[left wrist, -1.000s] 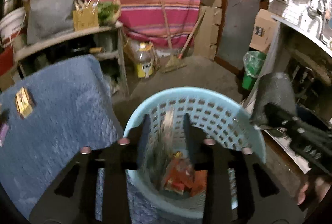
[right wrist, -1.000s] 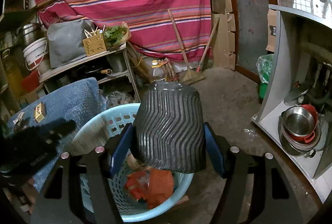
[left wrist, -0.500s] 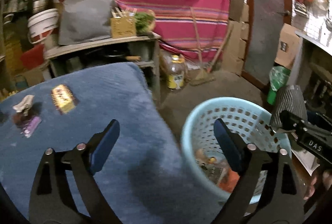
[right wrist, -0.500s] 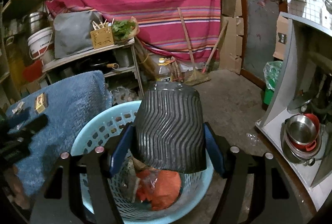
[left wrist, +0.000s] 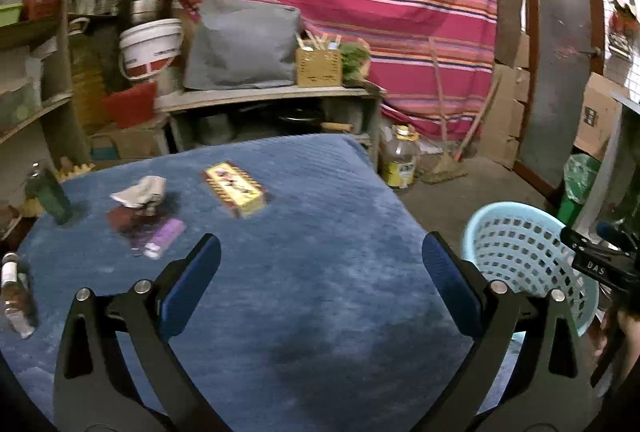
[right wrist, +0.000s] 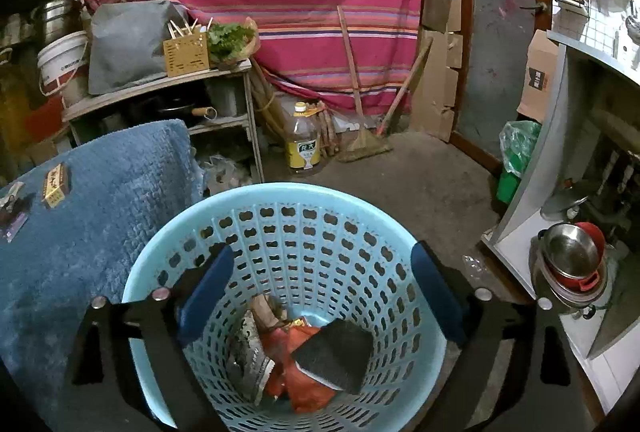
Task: Collect trash
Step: 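Move both open tools back over the beige cloth and brown pad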
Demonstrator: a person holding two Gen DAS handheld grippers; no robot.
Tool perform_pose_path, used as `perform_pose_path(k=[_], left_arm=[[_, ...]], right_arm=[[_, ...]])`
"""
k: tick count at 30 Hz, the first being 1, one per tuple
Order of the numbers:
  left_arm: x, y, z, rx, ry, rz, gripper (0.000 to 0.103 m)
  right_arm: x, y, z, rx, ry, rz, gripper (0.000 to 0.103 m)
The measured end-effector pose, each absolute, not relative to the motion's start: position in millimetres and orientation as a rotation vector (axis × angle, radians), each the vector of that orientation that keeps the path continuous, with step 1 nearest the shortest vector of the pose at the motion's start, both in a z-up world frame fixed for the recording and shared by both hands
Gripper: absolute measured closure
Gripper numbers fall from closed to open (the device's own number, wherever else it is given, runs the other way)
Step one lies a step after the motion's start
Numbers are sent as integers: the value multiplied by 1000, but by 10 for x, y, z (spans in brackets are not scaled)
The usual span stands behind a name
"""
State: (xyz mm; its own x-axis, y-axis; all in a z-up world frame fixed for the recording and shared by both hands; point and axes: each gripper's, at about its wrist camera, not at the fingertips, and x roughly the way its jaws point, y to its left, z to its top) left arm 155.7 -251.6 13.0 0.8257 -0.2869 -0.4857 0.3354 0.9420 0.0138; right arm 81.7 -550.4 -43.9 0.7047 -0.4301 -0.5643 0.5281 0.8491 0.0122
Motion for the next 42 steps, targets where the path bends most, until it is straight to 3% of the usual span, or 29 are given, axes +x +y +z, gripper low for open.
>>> perform_pose_path(k=[15, 42], left_arm=[[1765, -1398, 159, 46, 482, -170, 6], [2405, -124, -197, -44, 600, 21, 6]], right_arm=[[1180, -4463, -175, 109, 525, -334, 11], [2110, -3321, -536, 93, 636, -147, 11]])
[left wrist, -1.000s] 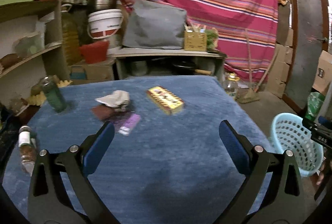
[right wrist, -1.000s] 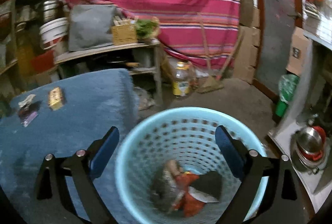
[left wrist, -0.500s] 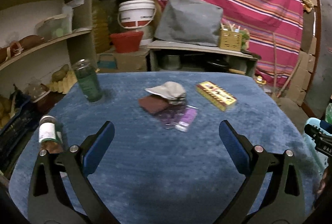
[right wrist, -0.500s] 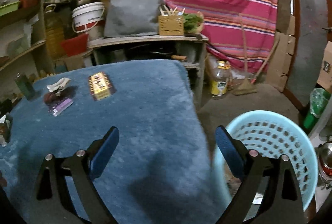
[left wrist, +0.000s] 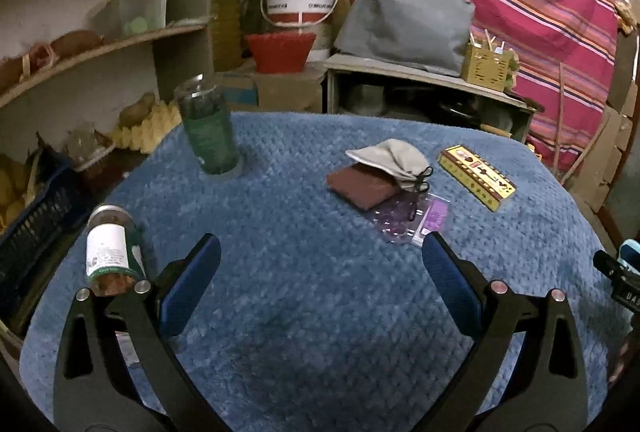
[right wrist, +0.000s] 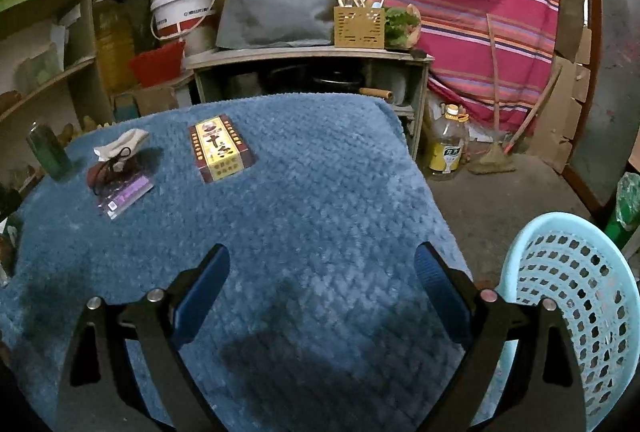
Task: Collect trash
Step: 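Move both open tools back over the beige cloth and brown pad, then grasp the beige cloth with the left tool while the right tool grasps the brown scouring pad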
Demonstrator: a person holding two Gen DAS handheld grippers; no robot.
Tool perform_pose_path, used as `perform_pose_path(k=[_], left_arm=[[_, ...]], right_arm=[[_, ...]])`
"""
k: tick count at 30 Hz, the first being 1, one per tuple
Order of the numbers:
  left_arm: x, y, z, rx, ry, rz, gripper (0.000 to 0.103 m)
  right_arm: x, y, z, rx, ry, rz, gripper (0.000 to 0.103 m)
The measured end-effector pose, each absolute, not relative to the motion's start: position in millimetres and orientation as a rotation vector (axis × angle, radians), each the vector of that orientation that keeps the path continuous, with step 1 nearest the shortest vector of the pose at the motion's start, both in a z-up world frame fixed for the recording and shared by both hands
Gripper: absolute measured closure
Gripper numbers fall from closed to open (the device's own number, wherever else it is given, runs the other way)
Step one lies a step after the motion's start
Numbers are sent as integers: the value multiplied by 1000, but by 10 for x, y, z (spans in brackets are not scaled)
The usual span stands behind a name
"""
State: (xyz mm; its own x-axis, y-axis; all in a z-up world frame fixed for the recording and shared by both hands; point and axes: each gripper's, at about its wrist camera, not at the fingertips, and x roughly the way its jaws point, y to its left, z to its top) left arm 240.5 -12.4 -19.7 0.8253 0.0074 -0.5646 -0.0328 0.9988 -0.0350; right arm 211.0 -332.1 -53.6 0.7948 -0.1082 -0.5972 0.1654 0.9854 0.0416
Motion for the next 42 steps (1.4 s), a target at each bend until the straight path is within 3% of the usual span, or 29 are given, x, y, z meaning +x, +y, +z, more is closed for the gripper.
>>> perform_pose_path(k=[28, 42], left_arm=[[2870, -298, -290, -83, 648, 9, 6], [3717, -832, -329, 24, 710, -48, 6]], right_arm=[[2356, -3294, -422, 32, 600, -156, 5], [2556, -3379, -415, -1, 583, -162, 5]])
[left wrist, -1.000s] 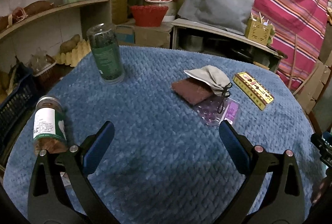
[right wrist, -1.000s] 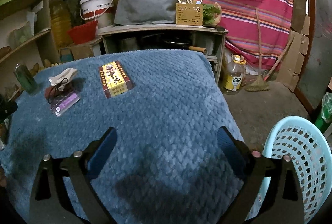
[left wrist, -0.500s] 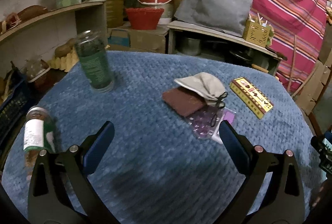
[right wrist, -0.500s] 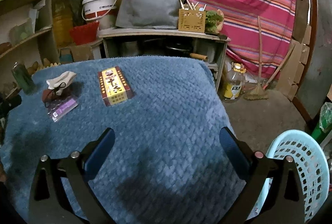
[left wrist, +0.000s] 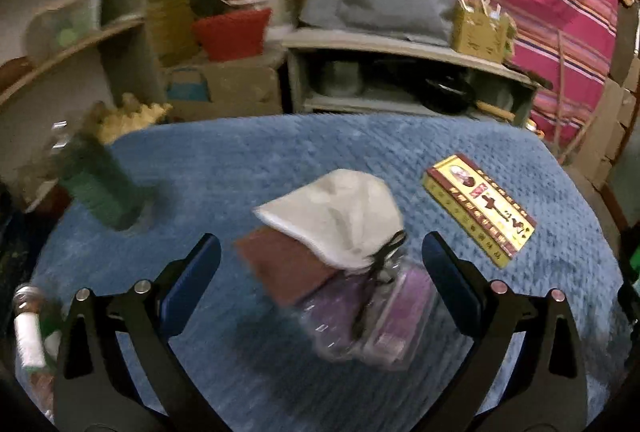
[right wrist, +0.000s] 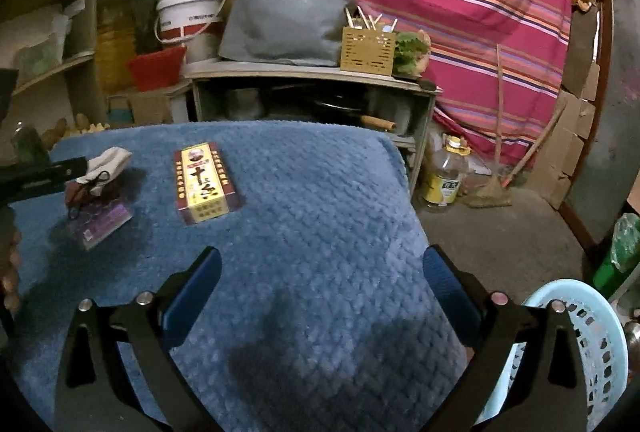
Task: Collect trash
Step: 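Grasp the beige cloth with the left tool while the right tool grasps the brown scouring pad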
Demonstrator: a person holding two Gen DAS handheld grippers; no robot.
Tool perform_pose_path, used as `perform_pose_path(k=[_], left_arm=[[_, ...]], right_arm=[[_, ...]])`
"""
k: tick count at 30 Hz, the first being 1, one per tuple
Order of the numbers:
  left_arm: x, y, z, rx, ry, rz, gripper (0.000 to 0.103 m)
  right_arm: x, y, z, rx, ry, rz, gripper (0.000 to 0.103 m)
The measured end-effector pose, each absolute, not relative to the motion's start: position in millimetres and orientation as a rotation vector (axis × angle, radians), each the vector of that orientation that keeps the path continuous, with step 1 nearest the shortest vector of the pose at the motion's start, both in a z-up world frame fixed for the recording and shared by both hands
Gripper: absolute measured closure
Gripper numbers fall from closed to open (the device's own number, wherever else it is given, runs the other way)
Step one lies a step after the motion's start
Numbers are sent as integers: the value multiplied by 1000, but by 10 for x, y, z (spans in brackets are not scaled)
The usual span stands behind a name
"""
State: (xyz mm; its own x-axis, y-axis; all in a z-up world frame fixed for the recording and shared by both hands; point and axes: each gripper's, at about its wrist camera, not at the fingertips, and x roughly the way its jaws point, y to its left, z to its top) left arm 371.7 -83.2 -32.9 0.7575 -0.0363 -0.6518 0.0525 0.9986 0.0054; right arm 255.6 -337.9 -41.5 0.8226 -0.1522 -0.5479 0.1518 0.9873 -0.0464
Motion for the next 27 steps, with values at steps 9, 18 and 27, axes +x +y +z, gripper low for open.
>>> perform_pose_path(k=[9, 18, 27], left_arm=[[3978, -928, -564, 60, 766, -82, 49], [3442, -411, -191, 37, 661, -52, 75], [2878, 294, 4, 61, 565, 53, 75]], right_arm=[[2556, -3344, -460, 36, 588, -120, 5], [2469, -2910, -285, 24, 589, -51, 5], [2853, -1900, -131, -54, 566, 86, 5]])
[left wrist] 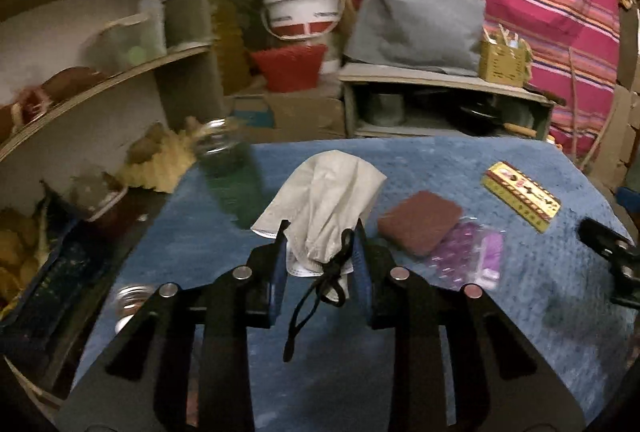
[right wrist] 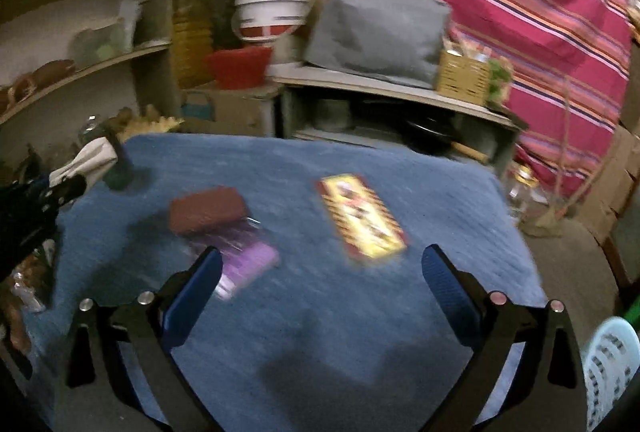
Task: Collect trash
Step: 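Grasp the beige cloth with the left tool while the right tool grasps the brown scouring pad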
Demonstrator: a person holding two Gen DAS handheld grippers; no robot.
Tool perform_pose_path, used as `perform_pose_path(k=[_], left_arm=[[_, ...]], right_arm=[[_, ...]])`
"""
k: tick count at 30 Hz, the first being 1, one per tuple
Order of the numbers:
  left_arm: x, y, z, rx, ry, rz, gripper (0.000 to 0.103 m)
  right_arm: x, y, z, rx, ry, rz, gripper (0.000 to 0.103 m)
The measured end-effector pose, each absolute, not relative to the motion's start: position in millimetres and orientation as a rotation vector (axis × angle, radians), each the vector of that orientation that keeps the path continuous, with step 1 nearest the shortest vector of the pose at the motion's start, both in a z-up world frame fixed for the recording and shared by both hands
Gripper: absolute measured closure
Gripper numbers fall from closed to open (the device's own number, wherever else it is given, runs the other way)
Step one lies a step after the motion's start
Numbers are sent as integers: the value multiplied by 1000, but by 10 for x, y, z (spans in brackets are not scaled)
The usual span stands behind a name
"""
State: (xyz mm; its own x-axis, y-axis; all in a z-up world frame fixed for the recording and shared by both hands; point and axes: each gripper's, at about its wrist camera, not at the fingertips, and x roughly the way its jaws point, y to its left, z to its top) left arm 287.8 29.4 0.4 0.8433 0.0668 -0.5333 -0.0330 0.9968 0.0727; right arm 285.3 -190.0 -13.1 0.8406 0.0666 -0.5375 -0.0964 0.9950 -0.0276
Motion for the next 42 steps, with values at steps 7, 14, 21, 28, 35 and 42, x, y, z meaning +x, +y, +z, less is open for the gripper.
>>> perform_pose_path(k=[7, 14, 21, 28, 35, 42], left_arm=[[2755, 996, 88, -120, 553, 81, 75], [2711, 1214, 98, -120, 556, 128, 75], [2704, 1347, 15, -153, 580, 146, 75], [2717, 1350, -18, -159, 588, 141, 75], [2686, 1235, 15, -117, 578, 142, 75], [2603, 1146, 78, -94, 564, 132, 75]], right_arm=[[3357, -1055, -396, -150, 650, 201, 5], [3736, -708, -648, -235, 723, 199, 5], [4082, -761, -849, -202, 852, 252, 5], [4046, -776, -824, -234, 820, 259, 20], [3925, -819, -668, -270, 739, 243, 20], [3654, -1008, -274, -273, 643, 200, 20]])
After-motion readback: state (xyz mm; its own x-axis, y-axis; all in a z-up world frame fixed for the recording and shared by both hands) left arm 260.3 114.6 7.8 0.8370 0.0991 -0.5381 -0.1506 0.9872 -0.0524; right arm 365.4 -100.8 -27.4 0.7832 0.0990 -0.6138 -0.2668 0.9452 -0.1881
